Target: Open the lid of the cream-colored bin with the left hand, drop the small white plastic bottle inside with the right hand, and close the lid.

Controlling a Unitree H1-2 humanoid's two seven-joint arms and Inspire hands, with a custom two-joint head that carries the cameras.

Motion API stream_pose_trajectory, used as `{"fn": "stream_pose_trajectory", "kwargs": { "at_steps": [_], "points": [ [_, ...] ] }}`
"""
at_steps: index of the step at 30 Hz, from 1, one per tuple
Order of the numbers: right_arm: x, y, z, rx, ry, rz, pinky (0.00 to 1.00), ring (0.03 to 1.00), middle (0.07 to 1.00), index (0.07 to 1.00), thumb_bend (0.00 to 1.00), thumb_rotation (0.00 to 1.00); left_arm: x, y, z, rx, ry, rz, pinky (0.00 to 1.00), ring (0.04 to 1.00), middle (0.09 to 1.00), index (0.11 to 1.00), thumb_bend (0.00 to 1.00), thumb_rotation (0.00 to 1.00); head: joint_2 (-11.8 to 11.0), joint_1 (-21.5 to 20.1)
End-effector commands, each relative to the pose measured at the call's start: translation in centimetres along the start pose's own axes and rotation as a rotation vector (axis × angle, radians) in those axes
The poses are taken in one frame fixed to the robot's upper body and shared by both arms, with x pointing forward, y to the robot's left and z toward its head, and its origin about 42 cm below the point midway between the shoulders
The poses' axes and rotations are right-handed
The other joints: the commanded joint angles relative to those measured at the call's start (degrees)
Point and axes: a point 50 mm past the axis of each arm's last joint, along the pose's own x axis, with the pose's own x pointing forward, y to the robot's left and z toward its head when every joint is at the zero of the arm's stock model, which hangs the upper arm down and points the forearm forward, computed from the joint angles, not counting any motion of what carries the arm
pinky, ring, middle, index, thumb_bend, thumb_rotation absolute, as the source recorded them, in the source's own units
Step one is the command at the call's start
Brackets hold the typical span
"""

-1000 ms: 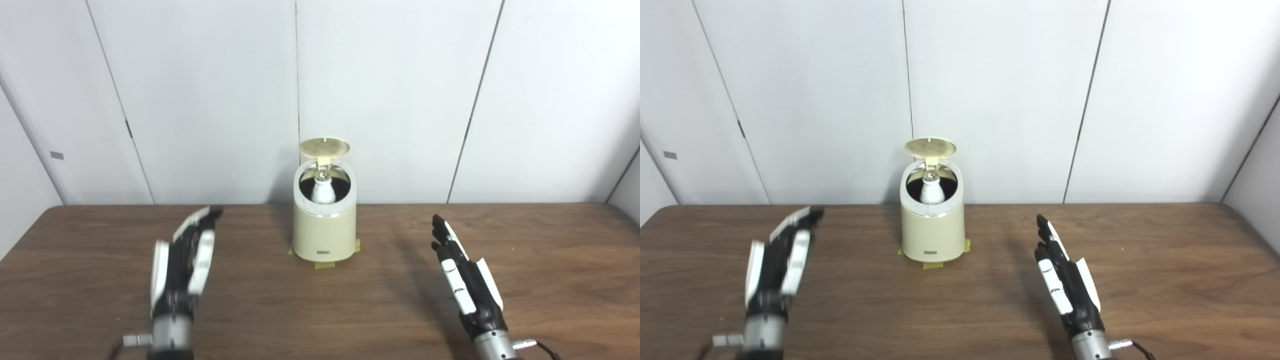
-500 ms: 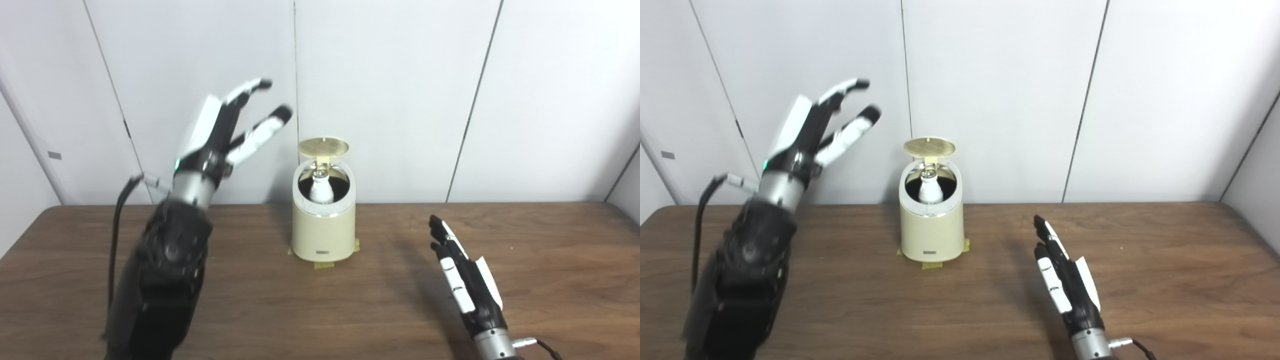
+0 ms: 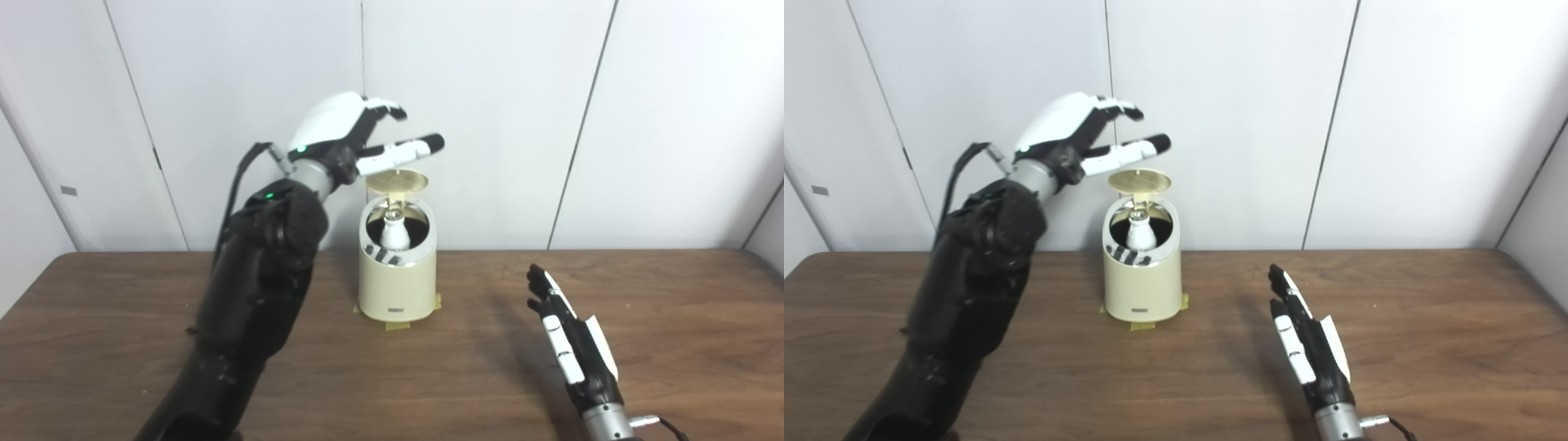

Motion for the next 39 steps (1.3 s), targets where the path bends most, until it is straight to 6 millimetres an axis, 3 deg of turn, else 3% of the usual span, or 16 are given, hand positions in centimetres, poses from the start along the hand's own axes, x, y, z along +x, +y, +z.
{"fn": "stream_pose_trajectory", "kwargs": {
  "at_steps": [1,7,17,33,39],
  "points": [
    [-0.2,0.4,0.1,-0.001,-0.011,-0.004,0.89,0.932,0.933,0.93,0.12,1.0,0.9,2.5,1.8,0.055,-0.015,0.06,1.0,0.98,0.914,0.851,0.8,1.0,0.05,0.06],
    [-0.2,0.4,0.1,0.0,-0.01,0.001,0.89,0.938,0.939,0.937,0.11,1.0,2.7,1.6,1.6,0.144,0.042,0.02,1.0,0.982,0.907,0.832,0.86,1.0,0.1,0.06],
    [-0.1,0.4,0.0,0.0,-0.022,-0.009,0.89,0.93,0.928,0.924,0.12,0.96,3.7,0.4,0.5,0.166,0.084,-0.027,0.96,0.993,0.93,0.851,0.85,1.0,0.18,0.15],
    [0.0,0.3,-0.1,-0.029,-0.008,0.003,0.92,0.941,0.939,0.93,0.14,0.89,1.9,-1.2,0.7,0.365,-0.007,0.062,1.0,0.984,0.878,0.857,0.92,1.0,0.3,-0.2],
    [0.0,0.5,0.0,-0.016,0.005,0.001,0.92,0.942,0.937,0.932,0.12,0.79,1.3,-1.5,0.9,0.404,-0.018,0.049,1.0,0.987,0.884,0.87,0.92,1.0,0.24,-0.26]
  ]
}}
